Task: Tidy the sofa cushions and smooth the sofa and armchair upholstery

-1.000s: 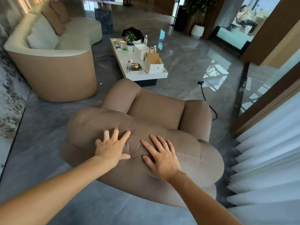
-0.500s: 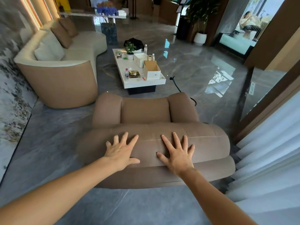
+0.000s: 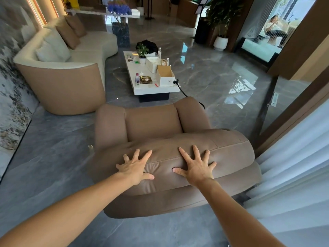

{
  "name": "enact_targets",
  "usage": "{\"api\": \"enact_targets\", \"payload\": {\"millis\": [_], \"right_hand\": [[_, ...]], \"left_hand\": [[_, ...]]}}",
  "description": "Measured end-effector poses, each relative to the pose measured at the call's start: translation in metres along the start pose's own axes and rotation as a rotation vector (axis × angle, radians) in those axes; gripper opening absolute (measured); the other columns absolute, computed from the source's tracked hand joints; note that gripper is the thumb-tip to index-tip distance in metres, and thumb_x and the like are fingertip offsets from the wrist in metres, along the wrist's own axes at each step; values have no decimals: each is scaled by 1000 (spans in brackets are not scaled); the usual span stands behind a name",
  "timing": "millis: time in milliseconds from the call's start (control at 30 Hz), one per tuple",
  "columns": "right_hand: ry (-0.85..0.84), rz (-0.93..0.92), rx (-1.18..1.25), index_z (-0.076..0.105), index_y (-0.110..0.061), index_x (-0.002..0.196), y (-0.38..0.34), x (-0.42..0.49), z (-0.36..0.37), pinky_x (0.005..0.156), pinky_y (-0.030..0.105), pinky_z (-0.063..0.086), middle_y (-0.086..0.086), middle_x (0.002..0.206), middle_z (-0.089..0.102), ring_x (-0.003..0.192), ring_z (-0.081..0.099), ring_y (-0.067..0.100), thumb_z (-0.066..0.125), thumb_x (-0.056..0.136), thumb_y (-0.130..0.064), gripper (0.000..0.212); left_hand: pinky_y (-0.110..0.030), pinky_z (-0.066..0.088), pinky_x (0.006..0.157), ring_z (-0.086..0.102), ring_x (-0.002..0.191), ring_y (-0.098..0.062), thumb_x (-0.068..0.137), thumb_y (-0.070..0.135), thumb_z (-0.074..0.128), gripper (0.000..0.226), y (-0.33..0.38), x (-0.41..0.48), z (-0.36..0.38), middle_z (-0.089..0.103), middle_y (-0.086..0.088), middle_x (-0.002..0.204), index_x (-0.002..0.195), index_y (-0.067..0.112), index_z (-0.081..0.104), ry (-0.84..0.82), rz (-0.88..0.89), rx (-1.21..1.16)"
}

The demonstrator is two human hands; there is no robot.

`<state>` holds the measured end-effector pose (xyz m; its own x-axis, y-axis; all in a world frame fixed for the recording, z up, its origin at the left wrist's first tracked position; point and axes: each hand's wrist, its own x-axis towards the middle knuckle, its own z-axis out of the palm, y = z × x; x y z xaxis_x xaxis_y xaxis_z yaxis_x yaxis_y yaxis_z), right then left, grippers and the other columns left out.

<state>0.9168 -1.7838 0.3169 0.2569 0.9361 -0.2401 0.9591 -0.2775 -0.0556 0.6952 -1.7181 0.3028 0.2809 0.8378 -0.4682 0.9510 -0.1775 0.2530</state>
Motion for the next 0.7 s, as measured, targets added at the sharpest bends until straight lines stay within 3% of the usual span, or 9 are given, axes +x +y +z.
{"api": "enact_targets", "payload": {"millis": [333,500,600,700], "right_hand": [[-45,16,48,-2,-61,143,-29,6,11,101,79,11,-1,163,-5,139,-10,52,27,68,-93,87],[-135,-24,107,7,-65,142,-40,14,-2,102,81,-1,-6,163,-7,142,-17,48,44,65,-90,89],[-104,-100,73,27,-58,141,-57,22,-14,104,76,4,-5,162,14,145,0,41,44,70,-87,79],[-137,-244,164,57,-41,129,-87,30,-30,109,57,26,-2,144,49,135,36,29,50,82,-72,56]], "left_hand": [[-60,24,114,-4,148,-39,88,60,54,80,-42,-15,0,-8,12,163,144,59,-3,58,65,-57],[-49,32,112,18,144,-31,88,60,52,71,-58,-33,-14,10,6,163,147,51,14,100,111,-51],[-44,34,111,30,139,-26,93,49,50,58,-65,-40,-30,26,5,157,146,44,28,117,140,-14],[-39,40,103,46,126,-24,96,38,45,33,-75,-45,-59,55,-1,134,126,32,56,12,147,39]]}}
